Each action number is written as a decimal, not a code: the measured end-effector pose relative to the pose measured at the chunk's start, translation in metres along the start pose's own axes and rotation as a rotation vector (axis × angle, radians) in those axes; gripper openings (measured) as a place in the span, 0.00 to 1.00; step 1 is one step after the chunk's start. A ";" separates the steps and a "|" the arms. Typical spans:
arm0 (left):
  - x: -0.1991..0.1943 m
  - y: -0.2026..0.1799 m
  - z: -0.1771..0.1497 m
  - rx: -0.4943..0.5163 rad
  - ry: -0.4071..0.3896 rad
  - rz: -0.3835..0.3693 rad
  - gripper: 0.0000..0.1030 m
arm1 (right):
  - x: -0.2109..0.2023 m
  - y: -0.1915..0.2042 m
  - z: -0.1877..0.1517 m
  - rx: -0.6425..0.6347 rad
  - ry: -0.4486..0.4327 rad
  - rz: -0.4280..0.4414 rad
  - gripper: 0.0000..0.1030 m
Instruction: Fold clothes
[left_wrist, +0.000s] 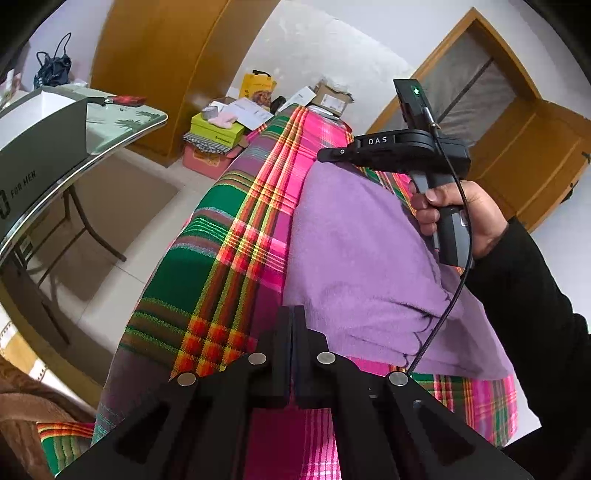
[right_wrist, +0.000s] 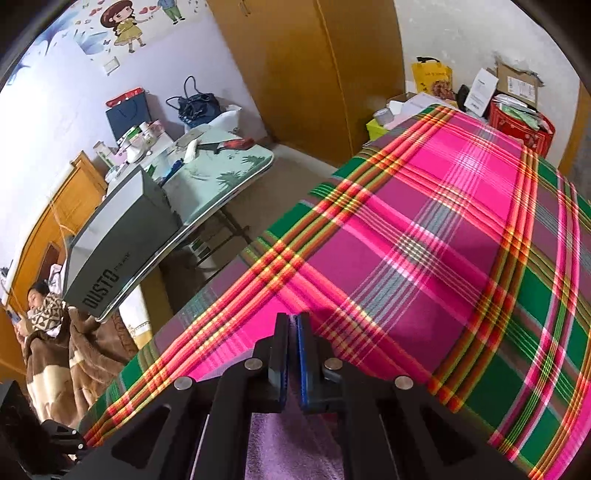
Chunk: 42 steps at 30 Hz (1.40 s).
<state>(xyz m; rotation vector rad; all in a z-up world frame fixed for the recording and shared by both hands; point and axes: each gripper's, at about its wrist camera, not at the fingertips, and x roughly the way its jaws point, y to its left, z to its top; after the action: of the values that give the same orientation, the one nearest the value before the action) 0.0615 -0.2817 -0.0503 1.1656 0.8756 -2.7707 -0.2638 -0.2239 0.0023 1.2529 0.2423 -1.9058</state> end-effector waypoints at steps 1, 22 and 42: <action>0.000 -0.001 0.000 0.002 0.001 0.001 0.00 | 0.000 -0.001 0.000 0.004 -0.002 0.001 0.04; 0.040 -0.075 0.002 0.133 0.091 -0.094 0.00 | -0.058 -0.034 -0.084 0.044 -0.042 -0.141 0.06; 0.033 -0.074 0.003 0.111 0.067 -0.031 0.07 | -0.094 -0.012 -0.151 0.068 -0.123 0.007 0.03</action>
<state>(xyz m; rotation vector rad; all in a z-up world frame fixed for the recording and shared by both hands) 0.0196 -0.2146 -0.0340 1.2790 0.7598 -2.8544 -0.1547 -0.0823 0.0043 1.1735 0.1098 -1.9918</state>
